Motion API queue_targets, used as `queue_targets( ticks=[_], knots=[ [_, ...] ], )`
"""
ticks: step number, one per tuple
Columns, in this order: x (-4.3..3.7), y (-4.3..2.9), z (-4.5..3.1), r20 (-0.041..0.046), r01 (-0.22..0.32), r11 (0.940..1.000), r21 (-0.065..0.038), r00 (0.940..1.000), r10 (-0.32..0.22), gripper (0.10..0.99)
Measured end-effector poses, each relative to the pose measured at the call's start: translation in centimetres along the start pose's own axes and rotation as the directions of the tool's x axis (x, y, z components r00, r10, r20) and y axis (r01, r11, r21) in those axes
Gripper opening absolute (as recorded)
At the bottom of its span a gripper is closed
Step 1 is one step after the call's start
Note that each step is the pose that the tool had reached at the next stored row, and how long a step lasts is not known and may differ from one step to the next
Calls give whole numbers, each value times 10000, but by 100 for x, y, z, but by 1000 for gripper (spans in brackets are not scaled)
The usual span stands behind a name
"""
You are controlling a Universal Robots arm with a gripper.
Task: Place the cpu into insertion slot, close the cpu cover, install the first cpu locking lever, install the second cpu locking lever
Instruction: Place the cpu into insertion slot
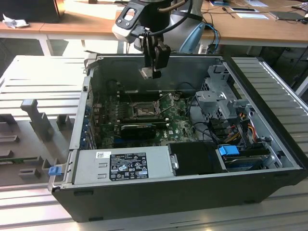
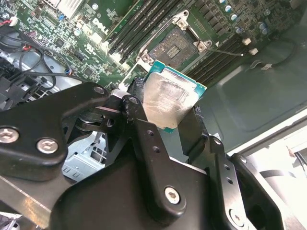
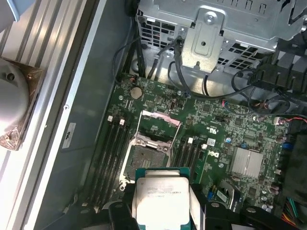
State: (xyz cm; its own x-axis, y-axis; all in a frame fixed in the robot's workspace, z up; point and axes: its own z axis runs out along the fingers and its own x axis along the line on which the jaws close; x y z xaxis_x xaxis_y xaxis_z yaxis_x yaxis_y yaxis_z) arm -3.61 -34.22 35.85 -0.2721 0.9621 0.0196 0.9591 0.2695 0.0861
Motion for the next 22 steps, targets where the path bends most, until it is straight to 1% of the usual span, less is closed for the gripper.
queue_targets(
  ticks=[10,15,20,22],
  knots=[
    [0,-1,17,-2,0,10000,-2,10000,0,529],
    [-1,-5,59,0,0,10000,0,10000,0,529],
    [-1,-6,79,-1,0,10000,0,10000,0,529],
    [-2,-8,99,-1,0,10000,-2,10000,0,529]
  ],
)
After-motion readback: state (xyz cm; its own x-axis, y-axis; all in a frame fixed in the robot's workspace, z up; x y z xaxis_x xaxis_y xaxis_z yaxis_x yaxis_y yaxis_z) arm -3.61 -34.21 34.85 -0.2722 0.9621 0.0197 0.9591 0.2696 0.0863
